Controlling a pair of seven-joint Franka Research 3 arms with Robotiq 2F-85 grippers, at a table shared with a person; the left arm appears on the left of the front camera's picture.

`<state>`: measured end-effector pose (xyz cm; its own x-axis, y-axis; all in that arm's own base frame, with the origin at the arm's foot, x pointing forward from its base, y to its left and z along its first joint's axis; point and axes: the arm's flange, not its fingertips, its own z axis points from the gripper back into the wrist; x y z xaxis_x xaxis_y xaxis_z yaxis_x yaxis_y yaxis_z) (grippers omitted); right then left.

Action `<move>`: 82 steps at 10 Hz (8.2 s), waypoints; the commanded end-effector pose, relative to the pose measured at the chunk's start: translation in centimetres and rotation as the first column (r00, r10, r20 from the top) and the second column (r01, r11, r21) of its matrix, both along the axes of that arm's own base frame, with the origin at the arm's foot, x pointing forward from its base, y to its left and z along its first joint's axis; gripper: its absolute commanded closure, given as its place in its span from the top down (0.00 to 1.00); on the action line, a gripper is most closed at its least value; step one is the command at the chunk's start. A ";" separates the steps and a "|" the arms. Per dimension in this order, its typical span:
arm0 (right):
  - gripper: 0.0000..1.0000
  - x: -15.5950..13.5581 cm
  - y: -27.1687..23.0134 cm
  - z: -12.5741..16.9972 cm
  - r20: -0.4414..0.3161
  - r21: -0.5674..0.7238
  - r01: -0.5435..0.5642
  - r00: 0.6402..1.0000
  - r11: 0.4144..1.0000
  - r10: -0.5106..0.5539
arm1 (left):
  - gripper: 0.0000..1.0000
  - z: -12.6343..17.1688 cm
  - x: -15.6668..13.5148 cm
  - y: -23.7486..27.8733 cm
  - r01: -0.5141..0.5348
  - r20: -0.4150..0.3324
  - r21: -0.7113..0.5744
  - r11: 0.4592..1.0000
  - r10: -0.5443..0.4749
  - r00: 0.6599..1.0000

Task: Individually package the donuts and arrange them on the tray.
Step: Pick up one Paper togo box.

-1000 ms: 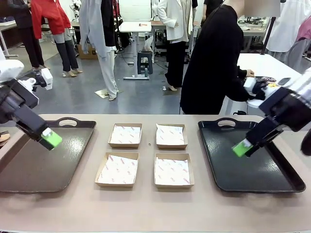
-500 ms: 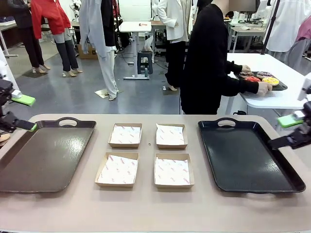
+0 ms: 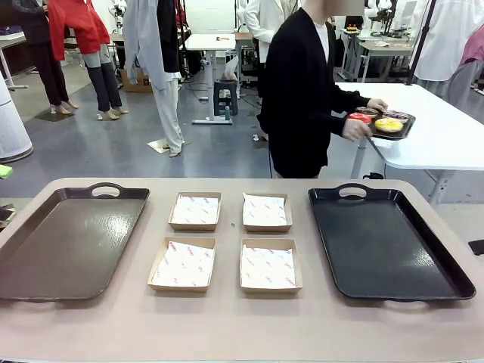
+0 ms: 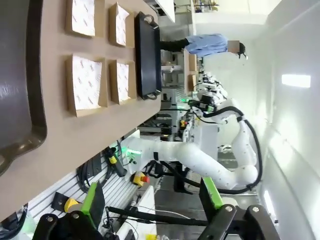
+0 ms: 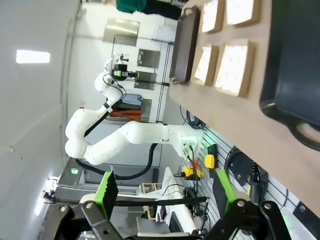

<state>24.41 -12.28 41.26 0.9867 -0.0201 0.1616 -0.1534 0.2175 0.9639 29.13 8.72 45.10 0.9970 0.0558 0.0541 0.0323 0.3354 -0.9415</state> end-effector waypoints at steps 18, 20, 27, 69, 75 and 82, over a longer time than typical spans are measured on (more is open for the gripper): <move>1.00 0.4 -2.9 -2.0 -0.074 -0.006 0.054 0.996 0.999 -0.054 | 1.00 -4.1 -1.8 5.2 -0.084 -0.063 -0.060 0.995 0.081 0.995; 1.00 0.4 -2.9 -2.0 -0.074 -0.006 0.054 0.996 0.999 -0.054 | 1.00 -4.1 -1.8 5.2 -0.084 -0.063 -0.060 0.995 0.081 0.995; 1.00 0.4 -2.9 -2.0 -0.074 -0.006 0.054 0.996 0.999 -0.054 | 1.00 -4.1 -1.8 5.2 -0.084 -0.063 -0.060 0.995 0.081 0.995; 1.00 27.1 33.7 2.3 0.058 -0.899 0.011 0.994 0.438 0.095 | 1.00 -4.1 -1.8 5.2 -0.084 -0.063 -0.060 0.995 0.081 0.995; 1.00 27.3 34.6 1.4 0.052 -0.923 0.020 0.996 0.383 0.073 | 1.00 -4.1 -1.8 5.2 -0.084 -0.063 -0.060 0.995 0.081 0.995; 1.00 33.2 39.5 -3.8 0.042 -0.939 0.081 0.991 0.335 -0.123 | 1.00 -4.1 -1.8 5.2 -0.084 -0.063 -0.060 0.995 0.081 0.995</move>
<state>55.99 26.54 37.96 0.9945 0.0408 0.0960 -0.0540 0.9889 0.1383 27.38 13.86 40.92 0.9909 0.1344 -0.0067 -0.0446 0.2810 -0.9587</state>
